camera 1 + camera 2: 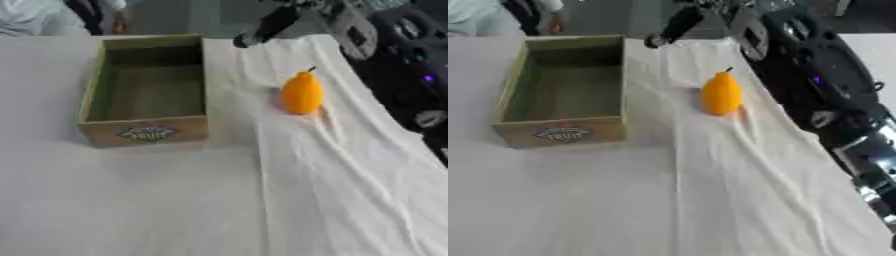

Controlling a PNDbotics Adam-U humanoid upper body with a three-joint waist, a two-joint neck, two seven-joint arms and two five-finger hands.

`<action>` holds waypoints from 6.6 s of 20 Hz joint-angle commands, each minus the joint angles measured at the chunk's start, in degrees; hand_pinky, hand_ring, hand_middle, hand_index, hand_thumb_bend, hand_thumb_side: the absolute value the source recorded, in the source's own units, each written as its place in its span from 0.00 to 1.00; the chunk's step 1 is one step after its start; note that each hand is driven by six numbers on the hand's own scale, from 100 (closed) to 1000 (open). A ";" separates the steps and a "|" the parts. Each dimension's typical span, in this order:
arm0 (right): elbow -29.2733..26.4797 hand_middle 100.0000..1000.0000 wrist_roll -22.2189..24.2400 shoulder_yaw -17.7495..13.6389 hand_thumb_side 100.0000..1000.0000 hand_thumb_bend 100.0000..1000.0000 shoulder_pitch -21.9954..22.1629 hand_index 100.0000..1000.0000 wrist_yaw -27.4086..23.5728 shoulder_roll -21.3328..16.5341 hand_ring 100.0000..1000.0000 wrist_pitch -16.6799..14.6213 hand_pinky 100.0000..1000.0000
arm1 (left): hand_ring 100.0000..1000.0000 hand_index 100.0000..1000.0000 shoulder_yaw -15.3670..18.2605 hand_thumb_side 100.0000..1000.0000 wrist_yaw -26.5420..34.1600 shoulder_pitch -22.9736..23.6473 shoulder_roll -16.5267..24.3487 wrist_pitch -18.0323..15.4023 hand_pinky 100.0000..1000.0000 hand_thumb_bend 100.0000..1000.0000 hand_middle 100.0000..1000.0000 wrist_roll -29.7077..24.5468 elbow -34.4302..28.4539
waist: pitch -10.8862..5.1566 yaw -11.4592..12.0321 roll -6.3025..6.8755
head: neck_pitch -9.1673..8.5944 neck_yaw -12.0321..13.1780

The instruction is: Pick up objects on the table and place them in the box.

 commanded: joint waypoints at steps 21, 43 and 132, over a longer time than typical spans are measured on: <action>8.48 0.95 11.43 -2.79 0.33 0.55 0.51 1.00 -3.01 -4.10 0.98 -8.60 0.87 | 0.68 0.84 0.26 0.91 0.13 -0.72 1.29 -0.05 0.61 0.00 0.61 -0.23 -0.93 | -1.04 -1.07 -0.03 | -0.40 1.02; 9.88 0.91 11.43 -2.13 0.34 0.55 4.21 1.00 -4.99 -7.78 0.98 -10.05 0.85 | 0.68 0.84 0.37 0.90 0.12 -0.74 1.17 -0.03 0.60 0.00 0.61 -0.10 -0.93 | -0.70 -1.25 0.17 | -0.70 1.76; -1.46 0.25 -7.61 -3.18 0.20 0.00 -5.87 0.38 2.18 15.01 0.69 5.03 0.69 | 0.69 0.84 -0.85 0.90 1.34 -1.99 -0.16 0.14 0.60 0.00 0.61 -1.87 -0.93 | -1.10 3.30 -0.63 | -1.42 -2.09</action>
